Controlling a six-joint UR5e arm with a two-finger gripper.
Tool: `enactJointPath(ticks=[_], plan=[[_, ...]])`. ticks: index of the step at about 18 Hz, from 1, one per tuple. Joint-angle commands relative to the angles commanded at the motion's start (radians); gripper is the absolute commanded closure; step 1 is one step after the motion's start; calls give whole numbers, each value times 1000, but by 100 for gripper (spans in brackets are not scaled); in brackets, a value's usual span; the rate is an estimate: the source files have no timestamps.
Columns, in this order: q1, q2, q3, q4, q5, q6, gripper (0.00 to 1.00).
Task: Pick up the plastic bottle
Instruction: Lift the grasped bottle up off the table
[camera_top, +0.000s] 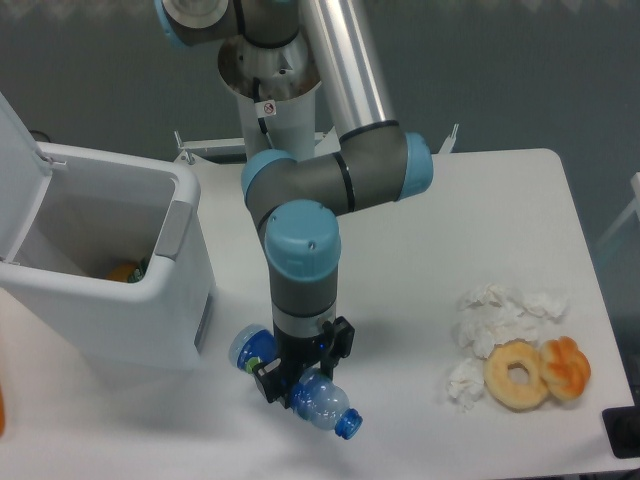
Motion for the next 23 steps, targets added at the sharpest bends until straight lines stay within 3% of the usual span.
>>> enactJointPath(ticks=[3,6,10,13,16,23], plan=[[11,25,23,0,-2,109,28],[11,61,23,0,-2,305,28],[6,88,29,6,-9,439,28],[15,91,58,37,-93,548,28],[46,92,60,44,-202,597,28],[75,118,62,43,-319,685,28]])
